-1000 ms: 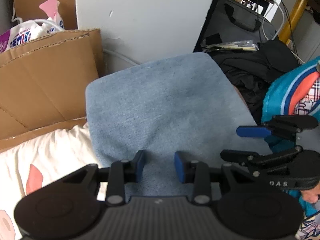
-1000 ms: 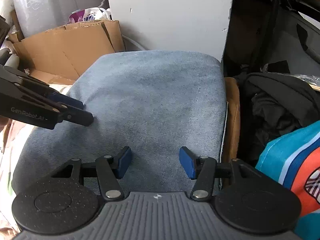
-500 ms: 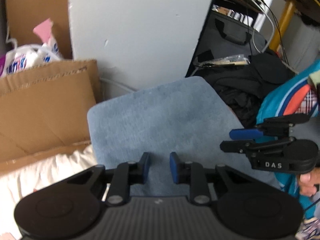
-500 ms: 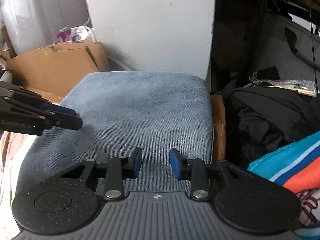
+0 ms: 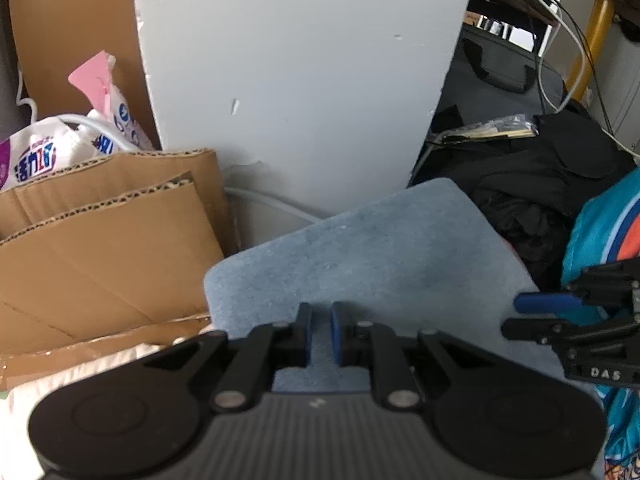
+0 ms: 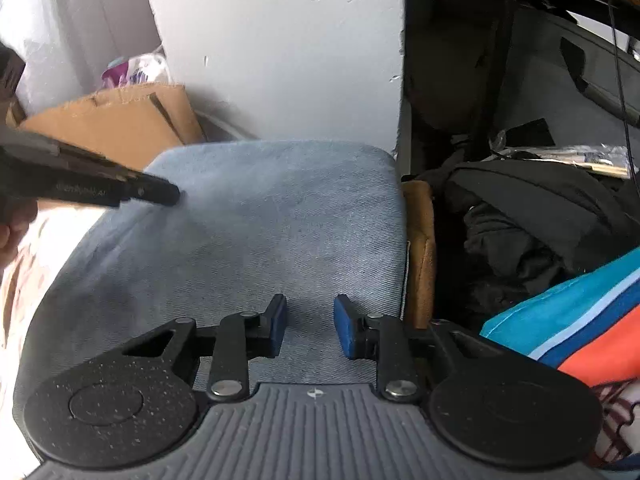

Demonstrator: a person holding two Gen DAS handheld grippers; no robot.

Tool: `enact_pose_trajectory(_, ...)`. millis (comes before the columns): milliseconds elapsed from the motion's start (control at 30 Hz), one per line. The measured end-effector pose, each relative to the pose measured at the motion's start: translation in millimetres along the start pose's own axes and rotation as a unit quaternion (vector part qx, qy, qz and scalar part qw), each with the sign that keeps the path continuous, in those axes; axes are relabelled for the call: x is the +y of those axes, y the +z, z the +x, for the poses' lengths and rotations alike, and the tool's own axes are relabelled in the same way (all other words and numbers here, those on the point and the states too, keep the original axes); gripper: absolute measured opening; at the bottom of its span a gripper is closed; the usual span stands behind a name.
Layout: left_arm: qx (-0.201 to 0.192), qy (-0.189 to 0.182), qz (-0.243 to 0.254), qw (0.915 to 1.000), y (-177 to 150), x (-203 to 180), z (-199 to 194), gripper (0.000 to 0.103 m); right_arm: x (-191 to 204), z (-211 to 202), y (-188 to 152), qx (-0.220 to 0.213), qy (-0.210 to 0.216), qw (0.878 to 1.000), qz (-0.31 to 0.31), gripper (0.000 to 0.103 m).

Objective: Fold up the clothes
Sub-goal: 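Lower the folded jeans bundle onto the clothes stack with both grippers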

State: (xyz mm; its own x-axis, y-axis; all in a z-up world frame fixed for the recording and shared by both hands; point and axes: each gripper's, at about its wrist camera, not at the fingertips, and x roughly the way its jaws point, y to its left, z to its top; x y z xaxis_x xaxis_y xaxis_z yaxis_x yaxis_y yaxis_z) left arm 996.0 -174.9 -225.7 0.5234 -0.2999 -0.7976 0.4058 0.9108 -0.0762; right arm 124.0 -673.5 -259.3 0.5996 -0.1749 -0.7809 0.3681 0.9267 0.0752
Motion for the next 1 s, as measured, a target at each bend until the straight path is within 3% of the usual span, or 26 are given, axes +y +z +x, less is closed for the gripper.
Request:
enact_pose_trajectory(100, 0.002, -0.004, 0.004, 1.0000, -5.2, -0.6, -6.7, 0.013, -0.4, -1.5, -2.0, 0.005, -0.006, 1.000, 0.005, 0.029)
enact_pose_trajectory(233, 0.012, -0.030, -0.009, 0.9994, -13.1, -2.5, -20.0, 0.026, 0.7, -10.3, -5.1, -0.001, -0.006, 1.000, 0.010, 0.030)
enact_pose_trajectory(400, 0.044, -0.059, -0.007, 0.9973, -30.0, -14.9, -38.4, 0.024, 9.6, -22.9, -10.5, -0.014, 0.019, 1.000, 0.013, 0.031)
enact_pose_trajectory(633, 0.046, -0.050, 0.014, 0.9976, -67.4, -27.7, -60.4, 0.025, 29.1, -30.2, -26.0, -0.009, 0.050, 0.999, 0.013, 0.033)
enact_pose_trajectory(1000, 0.052, -0.033, 0.031, 0.9976, -85.0, -30.6, -61.7, 0.025, 19.3, -46.3, -70.9, 0.001, 0.041, 0.999, 0.014, 0.042)
